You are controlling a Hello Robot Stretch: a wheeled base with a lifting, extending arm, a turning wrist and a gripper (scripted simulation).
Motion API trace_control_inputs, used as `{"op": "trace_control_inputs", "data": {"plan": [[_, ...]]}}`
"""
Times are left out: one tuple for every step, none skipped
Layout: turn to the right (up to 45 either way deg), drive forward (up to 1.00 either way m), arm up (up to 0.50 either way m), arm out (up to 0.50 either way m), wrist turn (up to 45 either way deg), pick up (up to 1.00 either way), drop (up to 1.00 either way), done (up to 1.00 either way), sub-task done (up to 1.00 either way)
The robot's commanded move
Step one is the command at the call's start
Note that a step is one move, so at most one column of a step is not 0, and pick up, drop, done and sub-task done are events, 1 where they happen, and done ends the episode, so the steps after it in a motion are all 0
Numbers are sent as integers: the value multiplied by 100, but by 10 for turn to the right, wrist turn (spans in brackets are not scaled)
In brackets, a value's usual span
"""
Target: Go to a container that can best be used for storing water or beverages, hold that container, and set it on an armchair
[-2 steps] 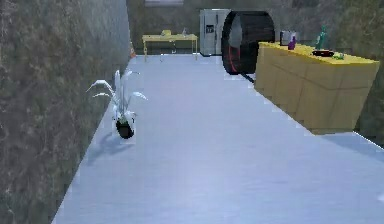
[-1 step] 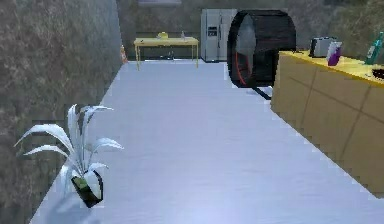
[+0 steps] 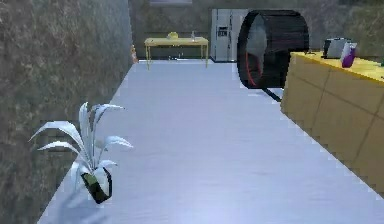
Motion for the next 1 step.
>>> {"op": "trace_control_inputs", "data": {"plan": [[30, 0, 0, 0, 0, 0, 0, 0, 0]]}}
